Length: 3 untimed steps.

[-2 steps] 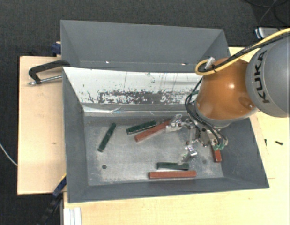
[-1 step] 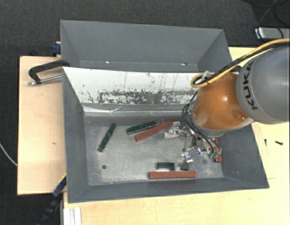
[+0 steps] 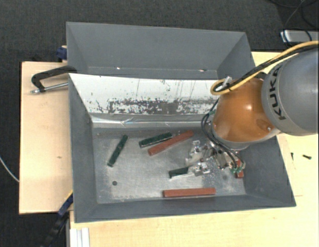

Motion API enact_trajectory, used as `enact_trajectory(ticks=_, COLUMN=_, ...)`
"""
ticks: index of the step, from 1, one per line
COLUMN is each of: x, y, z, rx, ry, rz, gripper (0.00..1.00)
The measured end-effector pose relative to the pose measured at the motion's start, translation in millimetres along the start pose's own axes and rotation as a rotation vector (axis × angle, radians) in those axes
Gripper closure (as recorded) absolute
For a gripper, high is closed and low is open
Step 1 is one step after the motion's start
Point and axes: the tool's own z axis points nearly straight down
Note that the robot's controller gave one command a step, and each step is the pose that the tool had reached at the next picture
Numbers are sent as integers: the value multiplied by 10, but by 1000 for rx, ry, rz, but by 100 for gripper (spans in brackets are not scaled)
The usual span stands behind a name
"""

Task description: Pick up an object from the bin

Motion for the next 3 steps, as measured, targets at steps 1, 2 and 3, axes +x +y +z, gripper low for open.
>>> enact_trajectory(ticks=1, x=0, y=0, z=1, rx=0, ry=0, rz=0, gripper=100)
enact_trajectory(ticks=2, x=17, y=7, z=-58, rx=-1, ry=6, rz=-1, gripper=100)
enact_trajectory(ticks=3, x=23, y=13, z=-337, rx=-2, ry=9, rz=0, gripper=100)
